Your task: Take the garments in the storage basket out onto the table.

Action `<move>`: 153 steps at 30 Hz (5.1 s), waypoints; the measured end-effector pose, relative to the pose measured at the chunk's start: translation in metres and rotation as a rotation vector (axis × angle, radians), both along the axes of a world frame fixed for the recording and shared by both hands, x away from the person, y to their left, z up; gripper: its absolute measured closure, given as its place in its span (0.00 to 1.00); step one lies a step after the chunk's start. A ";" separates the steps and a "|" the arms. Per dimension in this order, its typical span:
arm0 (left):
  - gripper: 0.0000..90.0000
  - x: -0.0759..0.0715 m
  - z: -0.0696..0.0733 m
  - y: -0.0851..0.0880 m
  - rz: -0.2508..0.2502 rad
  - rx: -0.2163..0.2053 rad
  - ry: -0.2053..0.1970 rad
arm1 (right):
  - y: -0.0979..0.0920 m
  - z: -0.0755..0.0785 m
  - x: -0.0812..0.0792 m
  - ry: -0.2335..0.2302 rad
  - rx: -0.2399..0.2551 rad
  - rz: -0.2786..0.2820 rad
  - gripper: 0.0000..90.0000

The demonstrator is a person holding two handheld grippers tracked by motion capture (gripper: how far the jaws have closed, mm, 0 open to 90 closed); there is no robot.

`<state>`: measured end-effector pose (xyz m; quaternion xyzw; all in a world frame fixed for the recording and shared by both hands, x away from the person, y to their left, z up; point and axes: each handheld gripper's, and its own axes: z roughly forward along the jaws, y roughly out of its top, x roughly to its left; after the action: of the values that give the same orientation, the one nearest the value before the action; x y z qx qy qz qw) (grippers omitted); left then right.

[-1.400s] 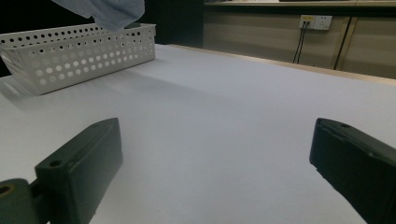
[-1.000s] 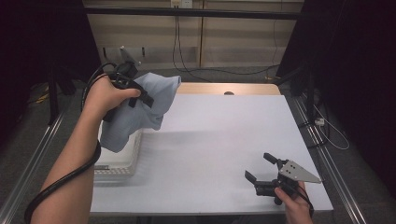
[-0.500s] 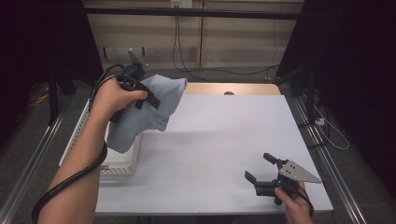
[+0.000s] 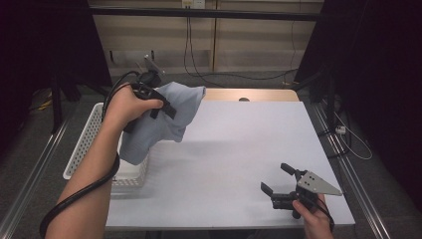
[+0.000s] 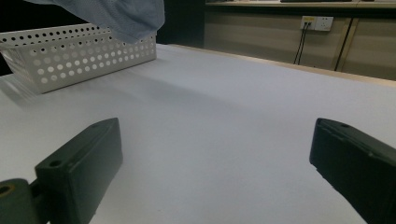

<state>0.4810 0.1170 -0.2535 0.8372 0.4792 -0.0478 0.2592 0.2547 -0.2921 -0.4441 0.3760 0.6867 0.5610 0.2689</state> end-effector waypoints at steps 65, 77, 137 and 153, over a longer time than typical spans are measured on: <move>0.63 -0.008 -0.070 -0.066 -0.126 -0.007 -0.041 | 0.001 0.000 0.000 -0.003 -0.006 0.004 0.03; 0.59 -0.010 -0.084 -0.074 -0.138 -0.016 -0.042 | 0.001 0.000 0.000 -0.002 -0.006 0.007 0.03; 0.44 -0.018 -0.114 -0.086 -0.192 -0.008 -0.046 | 0.001 0.000 0.000 -0.002 -0.006 0.011 0.03; 0.42 -0.019 -0.115 -0.088 -0.196 -0.006 -0.048 | 0.001 0.000 0.000 0.000 -0.007 0.013 0.03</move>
<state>0.4619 0.0292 -0.3687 0.8802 0.3886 -0.0544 0.2672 0.2544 -0.2910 -0.4441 0.3705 0.6910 0.5605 0.2665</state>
